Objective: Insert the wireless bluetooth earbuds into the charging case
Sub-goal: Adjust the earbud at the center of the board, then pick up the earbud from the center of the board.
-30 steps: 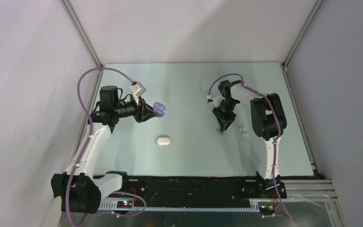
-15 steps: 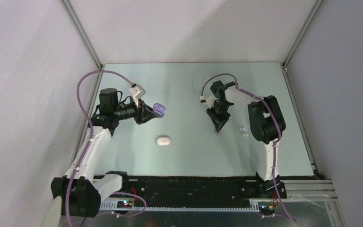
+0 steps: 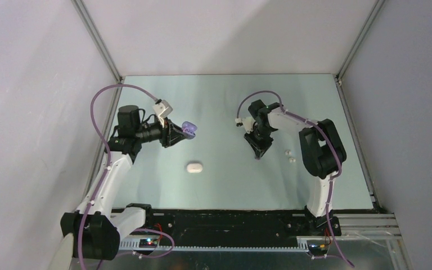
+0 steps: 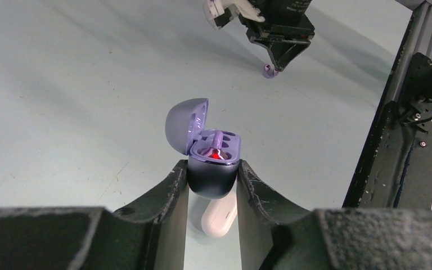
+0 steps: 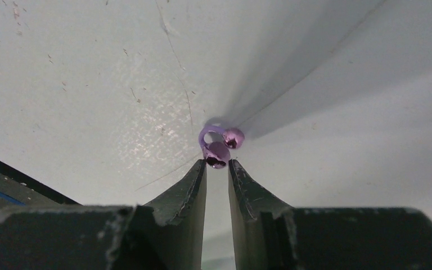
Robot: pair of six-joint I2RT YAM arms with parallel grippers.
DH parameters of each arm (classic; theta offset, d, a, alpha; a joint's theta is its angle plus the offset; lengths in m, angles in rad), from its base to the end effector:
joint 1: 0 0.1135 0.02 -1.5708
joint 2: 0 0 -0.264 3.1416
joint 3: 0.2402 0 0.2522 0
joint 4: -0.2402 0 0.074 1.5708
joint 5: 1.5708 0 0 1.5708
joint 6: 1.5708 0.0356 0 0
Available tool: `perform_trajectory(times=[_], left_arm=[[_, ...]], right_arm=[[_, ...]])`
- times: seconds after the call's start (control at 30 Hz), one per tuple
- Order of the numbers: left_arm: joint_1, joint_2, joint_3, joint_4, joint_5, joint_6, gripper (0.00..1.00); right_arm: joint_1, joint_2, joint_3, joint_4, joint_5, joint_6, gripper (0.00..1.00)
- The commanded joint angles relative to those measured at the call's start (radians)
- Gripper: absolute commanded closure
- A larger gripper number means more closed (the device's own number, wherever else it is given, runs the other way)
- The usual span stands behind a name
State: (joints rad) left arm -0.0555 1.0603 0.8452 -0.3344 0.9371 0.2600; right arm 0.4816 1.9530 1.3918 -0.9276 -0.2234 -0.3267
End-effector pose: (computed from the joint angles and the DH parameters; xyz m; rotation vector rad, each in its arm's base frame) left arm 0.2223 -0.0411 0.3005 0.8323 1.7957 -0.8498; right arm 0.3213 0.1768 0.1705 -1.2152 2.8056 0.3516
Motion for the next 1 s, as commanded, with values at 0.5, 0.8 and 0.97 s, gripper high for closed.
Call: perform_trajectory(times=[0.5,0.8,0.97], left_arm=[[0.009,-0.052,-0.001,0.010,-0.004,0.007,1.00],[0.009,-0.075,-0.005,-0.012,-0.012,0.013,1.00],[0.012,-0.080,-0.005,-0.033,-0.016,0.025,1.00]], right_arm=[[0.033,-0.152,-0.058,0.105,-0.071,0.078,0.80],[0.020,-0.084,-0.069,0.101,-0.027,0.158,0.79],[0.008,-0.067,-0.070,0.126,-0.008,0.171,0.77]])
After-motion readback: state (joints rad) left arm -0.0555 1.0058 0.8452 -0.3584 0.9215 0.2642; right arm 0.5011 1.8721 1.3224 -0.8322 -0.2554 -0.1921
